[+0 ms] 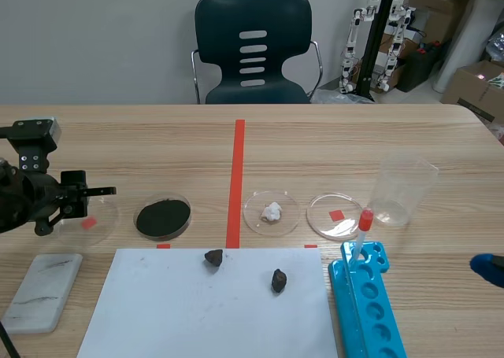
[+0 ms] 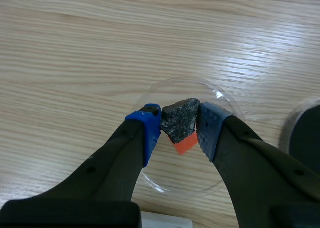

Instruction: Put the mineral in the empty petri dish

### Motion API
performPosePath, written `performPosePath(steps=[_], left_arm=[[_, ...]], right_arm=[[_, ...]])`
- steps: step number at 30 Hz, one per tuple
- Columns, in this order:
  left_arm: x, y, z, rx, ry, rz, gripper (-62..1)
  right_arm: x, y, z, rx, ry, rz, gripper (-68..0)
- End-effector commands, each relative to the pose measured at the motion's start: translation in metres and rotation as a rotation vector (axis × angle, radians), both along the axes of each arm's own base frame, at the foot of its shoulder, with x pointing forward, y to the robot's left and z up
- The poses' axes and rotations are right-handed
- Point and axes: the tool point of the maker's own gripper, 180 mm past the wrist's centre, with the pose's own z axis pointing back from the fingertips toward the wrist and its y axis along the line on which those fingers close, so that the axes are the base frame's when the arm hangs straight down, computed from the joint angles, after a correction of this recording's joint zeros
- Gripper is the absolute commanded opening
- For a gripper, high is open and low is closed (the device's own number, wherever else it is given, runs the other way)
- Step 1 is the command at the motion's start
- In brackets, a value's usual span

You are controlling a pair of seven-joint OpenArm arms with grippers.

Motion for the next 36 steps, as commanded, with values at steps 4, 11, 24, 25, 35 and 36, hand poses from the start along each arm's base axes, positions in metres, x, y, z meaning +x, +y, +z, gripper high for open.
performPosePath(steps=[4, 11, 24, 25, 35, 36], left_arm=[[0.006, 0.009, 0.002, -0.012, 0.051, 0.053, -49.2], [0.007, 0.011, -0.006, -0.034, 0.131, 0.074, -49.2], [0.011, 0.013, -0.012, -0.046, 0.206, 0.069, -49.2], [0.010, 0.013, -0.012, -0.044, 0.211, 0.062, -49.2], [0.008, 0.002, -0.018, -0.011, 0.244, 0.026, -49.2], [0.008, 0.000, -0.018, -0.013, 0.245, 0.024, -49.2]], right_arm=[[0.002, 0.001, 0.006, 0.015, -0.019, 0.000, -5.4], [0.002, 0.001, 0.006, 0.015, -0.019, 0.000, -5.4], [0.002, 0.001, 0.006, 0.015, -0.019, 0.000, -5.4], [0.002, 0.001, 0.006, 0.015, -0.019, 0.000, -5.4], [0.002, 0.001, 0.006, 0.015, -0.019, 0.000, -5.4], [0.002, 0.001, 0.006, 0.015, -0.019, 0.000, -5.4]])
